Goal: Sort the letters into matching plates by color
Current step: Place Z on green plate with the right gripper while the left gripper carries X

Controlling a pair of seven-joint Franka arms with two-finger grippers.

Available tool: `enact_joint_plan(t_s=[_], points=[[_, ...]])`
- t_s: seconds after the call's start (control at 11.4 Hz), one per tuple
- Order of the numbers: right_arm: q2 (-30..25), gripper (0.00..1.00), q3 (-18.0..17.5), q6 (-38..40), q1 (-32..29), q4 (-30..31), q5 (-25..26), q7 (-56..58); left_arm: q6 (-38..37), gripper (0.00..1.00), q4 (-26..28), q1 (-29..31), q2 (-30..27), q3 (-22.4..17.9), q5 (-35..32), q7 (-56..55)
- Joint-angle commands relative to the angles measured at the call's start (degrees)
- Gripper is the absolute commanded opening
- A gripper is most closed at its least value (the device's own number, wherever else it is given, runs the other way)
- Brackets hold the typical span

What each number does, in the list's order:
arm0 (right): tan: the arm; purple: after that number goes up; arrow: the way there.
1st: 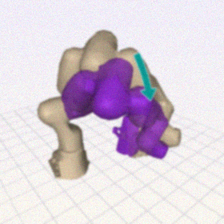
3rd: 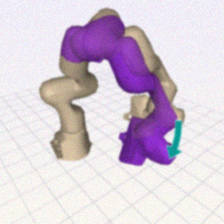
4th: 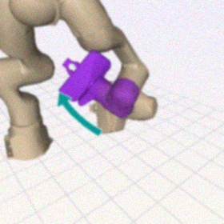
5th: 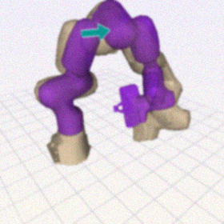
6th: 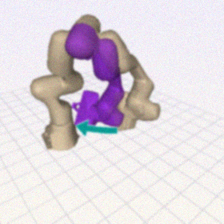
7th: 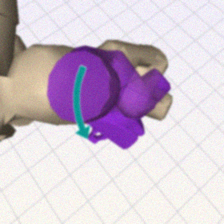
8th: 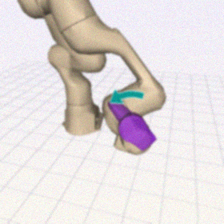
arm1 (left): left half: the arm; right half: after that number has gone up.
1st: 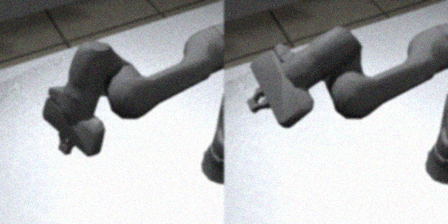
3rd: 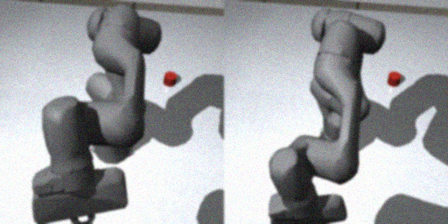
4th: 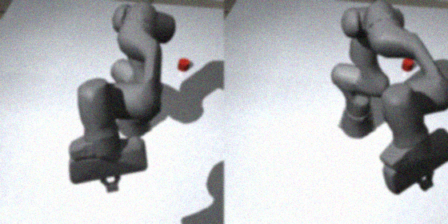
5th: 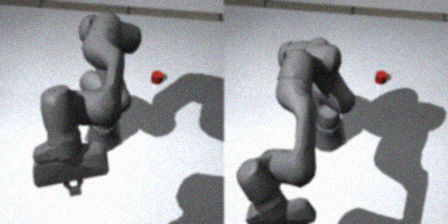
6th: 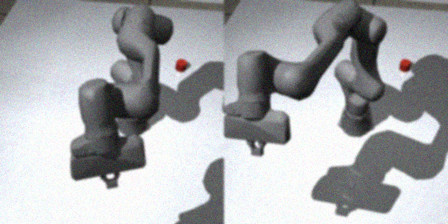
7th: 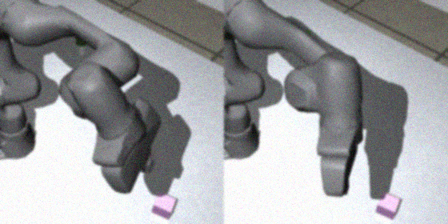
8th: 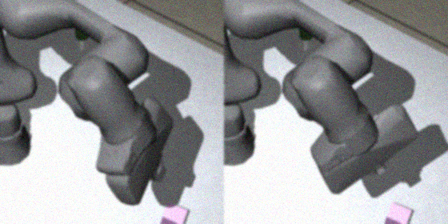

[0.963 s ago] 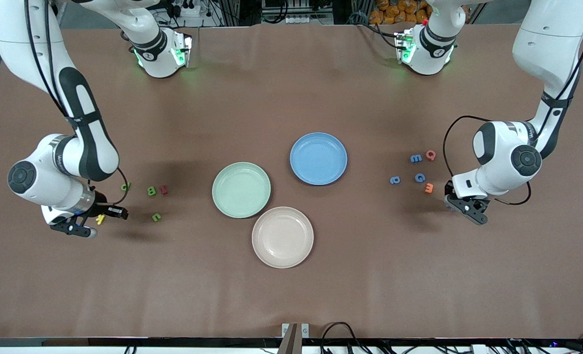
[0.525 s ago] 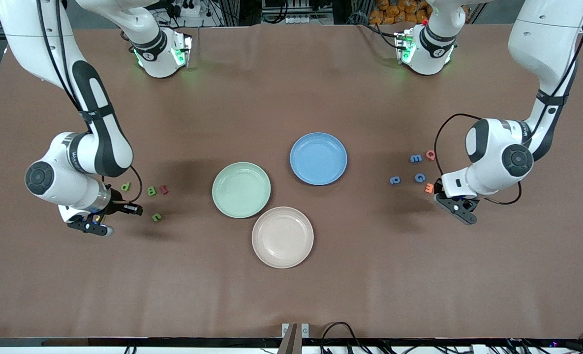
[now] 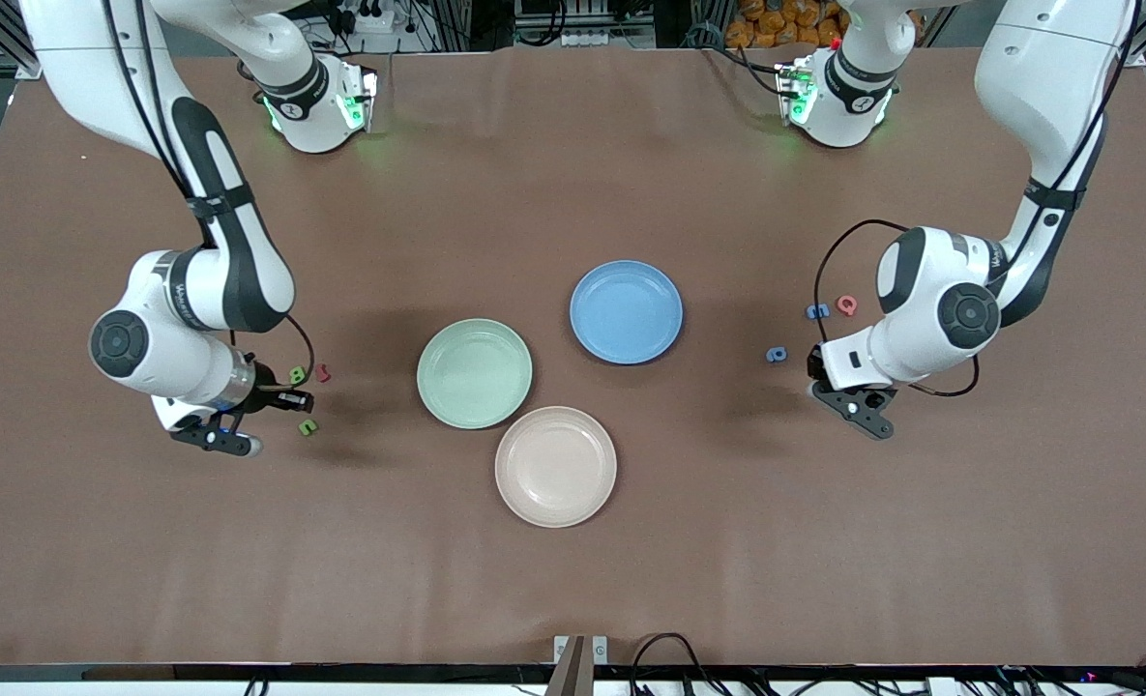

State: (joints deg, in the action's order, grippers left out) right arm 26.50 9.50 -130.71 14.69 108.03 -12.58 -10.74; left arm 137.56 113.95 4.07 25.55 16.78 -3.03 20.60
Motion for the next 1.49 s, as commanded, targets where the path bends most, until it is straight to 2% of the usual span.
enact_joint_plan(t_s=[0.0, 0.7, 0.88, 1.23, 1.31, 1.4], points=[[-2.94, 0.36, 0.52, 1.86, 4.01, 1.31, -1.75, -3.23, -2.12, 0.00, -0.39, -3.80, -0.94, 0.18, -1.88, -7.66], [-0.85, 0.36, 0.52, 1.43, 16.84, -1.85, -2.72, -14.91, -2.64, 0.00, -0.40, -12.50, -0.68, 0.36, -3.65, -25.24], [0.91, 0.35, 0.34, 1.34, 19.05, -3.69, -2.72, -17.55, -3.78, 0.00, -0.40, -15.31, -0.68, 0.36, -3.65, -30.16], [6.71, 0.35, 0.17, 0.90, 23.27, -9.58, -2.81, -22.83, -3.79, 0.00, -0.40, -17.25, -0.42, 1.50, -3.56, -37.02], [6.89, 0.88, 0.25, 0.99, 23.45, -9.85, -2.81, -23.01, -3.79, 0.00, -0.48, -18.21, -0.33, 1.50, -3.56, -39.04], [6.81, 1.00, 0.25, 1.25, 23.45, -9.85, -2.54, -22.67, -3.79, 0.00, -0.74, -19.27, -0.16, 1.50, -3.56, -41.06]])
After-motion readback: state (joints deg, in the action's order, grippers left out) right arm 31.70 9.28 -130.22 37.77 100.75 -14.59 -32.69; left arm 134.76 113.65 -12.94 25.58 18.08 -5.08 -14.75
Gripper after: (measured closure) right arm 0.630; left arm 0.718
